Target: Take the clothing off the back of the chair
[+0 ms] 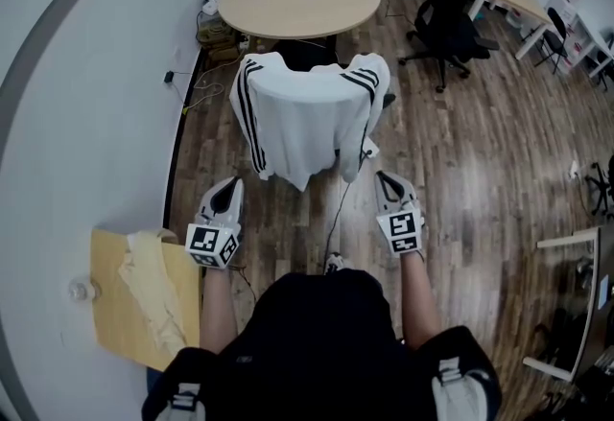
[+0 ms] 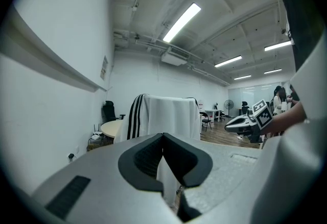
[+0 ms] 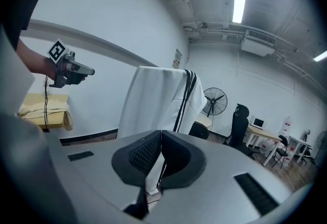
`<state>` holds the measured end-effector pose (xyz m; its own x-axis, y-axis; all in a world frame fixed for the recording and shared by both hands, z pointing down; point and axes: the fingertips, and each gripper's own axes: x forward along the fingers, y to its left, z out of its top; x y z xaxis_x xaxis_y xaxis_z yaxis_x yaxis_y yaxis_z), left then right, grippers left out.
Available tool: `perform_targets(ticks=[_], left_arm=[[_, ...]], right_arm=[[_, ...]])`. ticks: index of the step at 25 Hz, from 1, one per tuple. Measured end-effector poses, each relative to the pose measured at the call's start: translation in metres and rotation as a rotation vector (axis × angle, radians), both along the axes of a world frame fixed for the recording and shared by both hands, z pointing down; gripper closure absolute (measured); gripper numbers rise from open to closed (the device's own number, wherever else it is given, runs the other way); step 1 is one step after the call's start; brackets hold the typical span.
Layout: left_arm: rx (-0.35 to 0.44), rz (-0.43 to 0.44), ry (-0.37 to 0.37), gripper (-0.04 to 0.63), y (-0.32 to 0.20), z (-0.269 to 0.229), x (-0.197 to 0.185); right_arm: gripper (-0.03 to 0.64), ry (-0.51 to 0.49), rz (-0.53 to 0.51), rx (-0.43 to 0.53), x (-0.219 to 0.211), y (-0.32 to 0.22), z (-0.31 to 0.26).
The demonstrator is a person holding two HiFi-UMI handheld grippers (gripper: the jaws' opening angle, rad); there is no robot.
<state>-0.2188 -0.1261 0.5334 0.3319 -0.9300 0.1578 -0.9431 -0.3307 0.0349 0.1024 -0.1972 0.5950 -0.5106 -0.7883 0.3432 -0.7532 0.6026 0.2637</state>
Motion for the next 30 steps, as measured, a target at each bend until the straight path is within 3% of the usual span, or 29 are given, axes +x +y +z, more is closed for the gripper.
perform_targets(ticks=[16,30], left_arm=[[-0.019,-0.117,-0.012,0.594,0.005,0.007,0.029],[-0.010,-0.113,0.003,0.594,-0.007,0.008,0.034]], right_arm=[[0.621,-0.010,-0.089,-0.029,0.027,-0.033,0.012],[0.621,0.004,-0.082,-0.007,0.041,-0.041,0.008]])
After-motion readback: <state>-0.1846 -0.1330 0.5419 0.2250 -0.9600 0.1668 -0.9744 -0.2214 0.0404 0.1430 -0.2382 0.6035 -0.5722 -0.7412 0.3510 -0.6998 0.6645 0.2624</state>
